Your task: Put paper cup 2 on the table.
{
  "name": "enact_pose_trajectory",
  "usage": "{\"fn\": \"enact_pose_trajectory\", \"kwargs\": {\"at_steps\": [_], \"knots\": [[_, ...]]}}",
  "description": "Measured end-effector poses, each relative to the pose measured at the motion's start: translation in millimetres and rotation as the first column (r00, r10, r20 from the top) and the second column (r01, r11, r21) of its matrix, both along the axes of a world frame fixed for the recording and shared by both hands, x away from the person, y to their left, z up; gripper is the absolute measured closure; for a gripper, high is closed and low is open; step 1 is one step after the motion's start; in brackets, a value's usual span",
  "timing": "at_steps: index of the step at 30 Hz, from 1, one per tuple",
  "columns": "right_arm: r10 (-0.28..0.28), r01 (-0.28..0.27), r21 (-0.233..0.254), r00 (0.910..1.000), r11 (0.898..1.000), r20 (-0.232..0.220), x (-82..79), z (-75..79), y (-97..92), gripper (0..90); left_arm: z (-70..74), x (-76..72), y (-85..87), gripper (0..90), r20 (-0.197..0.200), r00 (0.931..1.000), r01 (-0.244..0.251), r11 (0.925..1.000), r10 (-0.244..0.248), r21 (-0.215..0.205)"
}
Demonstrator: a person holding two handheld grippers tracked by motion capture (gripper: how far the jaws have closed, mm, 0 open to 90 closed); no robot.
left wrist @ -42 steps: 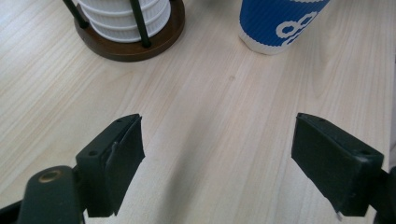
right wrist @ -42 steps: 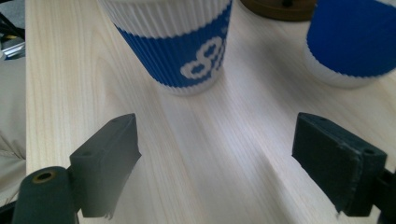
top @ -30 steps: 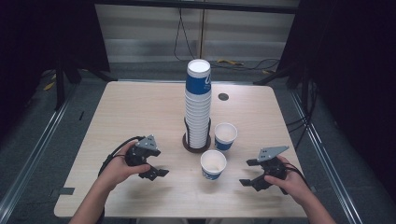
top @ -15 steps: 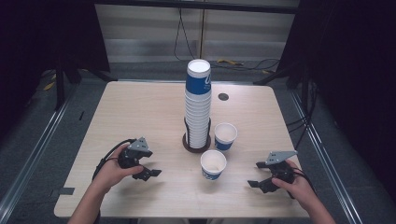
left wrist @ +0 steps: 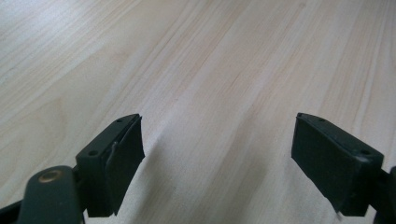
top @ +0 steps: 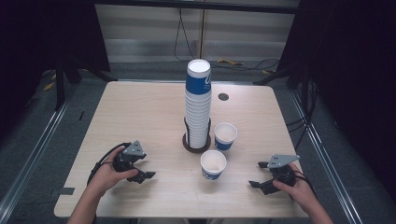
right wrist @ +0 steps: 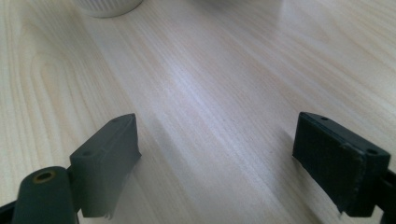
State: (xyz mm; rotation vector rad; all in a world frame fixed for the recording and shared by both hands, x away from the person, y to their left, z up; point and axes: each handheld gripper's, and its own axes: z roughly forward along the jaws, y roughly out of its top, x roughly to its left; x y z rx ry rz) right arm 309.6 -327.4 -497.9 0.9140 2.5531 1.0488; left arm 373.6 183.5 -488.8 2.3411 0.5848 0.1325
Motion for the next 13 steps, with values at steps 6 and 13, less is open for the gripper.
{"fn": "enact_pose_trajectory", "kwargs": {"at_steps": [6, 13], "knots": [[-0.008, 0.008, 0.003, 0.9997, 1.000, 0.023, -0.2, -2.0, 0.0, 12.9, 0.9, -2.0, 0.2, 16.9, 0.017, 0.9999, 0.000, 0.9999, 0.000, -0.013], [-0.008, 0.008, 0.001, 0.9997, 1.000, 0.024, -0.4, -2.1, 0.0, 12.7, -4.1, -1.5, 3.7, 17.1, 0.043, 0.9991, 0.005, 0.9998, -0.006, 0.019]]}}
